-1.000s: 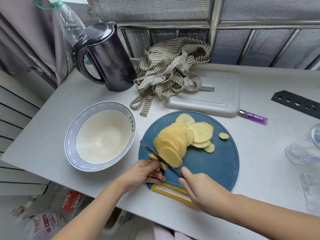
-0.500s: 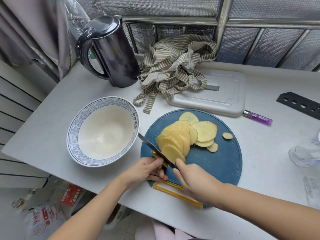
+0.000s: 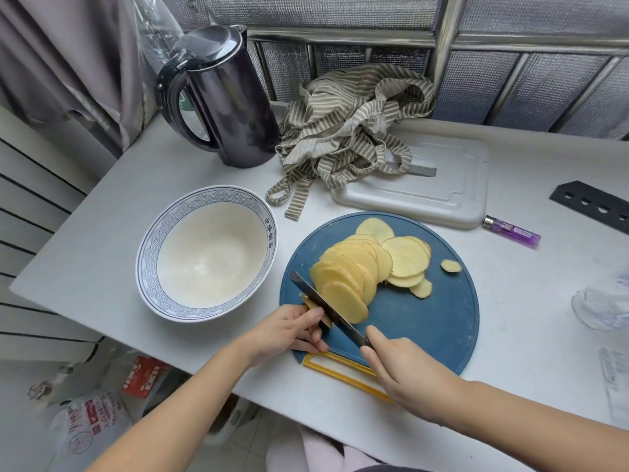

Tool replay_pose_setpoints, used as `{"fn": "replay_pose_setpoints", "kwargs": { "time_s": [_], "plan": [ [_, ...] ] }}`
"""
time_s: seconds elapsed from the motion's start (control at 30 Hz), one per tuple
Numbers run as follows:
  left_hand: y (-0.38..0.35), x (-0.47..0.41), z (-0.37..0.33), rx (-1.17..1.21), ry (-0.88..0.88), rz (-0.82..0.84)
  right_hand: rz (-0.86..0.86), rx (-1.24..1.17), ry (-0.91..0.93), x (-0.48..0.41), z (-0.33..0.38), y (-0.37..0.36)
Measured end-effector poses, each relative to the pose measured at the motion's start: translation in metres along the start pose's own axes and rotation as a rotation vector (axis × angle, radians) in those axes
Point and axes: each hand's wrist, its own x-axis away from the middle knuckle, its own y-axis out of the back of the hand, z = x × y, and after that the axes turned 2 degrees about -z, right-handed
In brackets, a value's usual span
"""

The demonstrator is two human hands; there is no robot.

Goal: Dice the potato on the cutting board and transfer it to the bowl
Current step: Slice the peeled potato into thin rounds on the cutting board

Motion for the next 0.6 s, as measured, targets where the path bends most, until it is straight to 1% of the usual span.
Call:
{"fn": "replay_pose_setpoints", "kwargs": {
  "time_s": [0.6],
  "plan": [
    [-0.002, 0.001, 0.0, 0.018, -0.028, 0.009, -0.023, 0.01, 0.012, -0.041, 0.013, -0.007]
  ]
}}
